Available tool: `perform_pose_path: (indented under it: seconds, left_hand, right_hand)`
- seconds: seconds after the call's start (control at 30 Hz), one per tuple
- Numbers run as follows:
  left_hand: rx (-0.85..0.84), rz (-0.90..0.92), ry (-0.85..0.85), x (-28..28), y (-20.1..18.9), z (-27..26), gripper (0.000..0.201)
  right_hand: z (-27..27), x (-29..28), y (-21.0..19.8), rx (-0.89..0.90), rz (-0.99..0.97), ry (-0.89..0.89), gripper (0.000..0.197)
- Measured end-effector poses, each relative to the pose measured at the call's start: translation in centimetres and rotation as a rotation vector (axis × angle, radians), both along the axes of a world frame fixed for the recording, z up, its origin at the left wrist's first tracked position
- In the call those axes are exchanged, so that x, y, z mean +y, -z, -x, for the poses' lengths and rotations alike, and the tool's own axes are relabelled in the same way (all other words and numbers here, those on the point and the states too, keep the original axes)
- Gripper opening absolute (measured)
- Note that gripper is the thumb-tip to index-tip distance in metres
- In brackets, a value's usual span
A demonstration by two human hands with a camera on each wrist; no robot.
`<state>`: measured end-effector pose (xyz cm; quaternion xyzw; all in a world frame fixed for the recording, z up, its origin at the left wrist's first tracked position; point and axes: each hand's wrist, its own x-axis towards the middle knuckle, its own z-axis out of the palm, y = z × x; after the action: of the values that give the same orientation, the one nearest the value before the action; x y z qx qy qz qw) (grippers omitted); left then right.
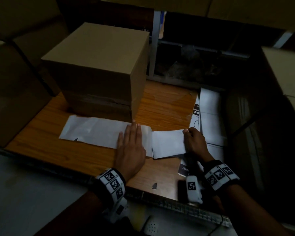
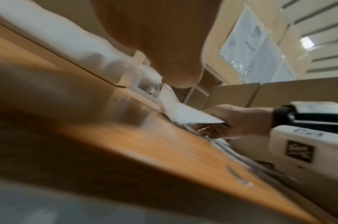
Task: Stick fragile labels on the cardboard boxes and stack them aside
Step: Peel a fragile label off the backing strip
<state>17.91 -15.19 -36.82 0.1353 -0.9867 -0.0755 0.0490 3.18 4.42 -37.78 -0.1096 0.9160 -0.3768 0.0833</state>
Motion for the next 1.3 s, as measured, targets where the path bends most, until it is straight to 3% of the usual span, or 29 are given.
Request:
perform_pose_path:
  seconds: [0.17,0.23,0.33,0.47,1.0,1.3]
  left_hand:
    - [0.095,-0.102,0.091,0.7,-0.4,0.6,0.07]
    - [0.002,-0.106,0.188,0.2,0.6,1.0,0.066]
    - [-0.215,-0.094,0.265,-1.1,2.9,1.1,0.076]
    - [-0.286,-0.033,0.298,-2.0,4.3,0.8,0.083]
    - [-0.249,-0.032,0.344,-2.5,4.3,0.9,0.079]
    - [-0.231,-0.052,0.33,-2.5,4.3,0.8,0.083]
  right_hand:
    - [0.0,-0.4,-0.3,-0.012,-0.03,0.022,0.025]
    - [0.1,-0.5,-0.2,-0.001,-0.046,0.022,0.026]
    - [0.5,-0.5,-0.1,-0.023,-0.069,0.005,0.028]
    - [1.9,-0.5,0.0,-0.001,-0.128,-0.068,0.043]
    - [5.6,-0.2,-1.2,-0.066,-0.188,-0.126,0.033]
    - [7.6,3.0,-4.1,0.027,-0.006,0.042,0.043]
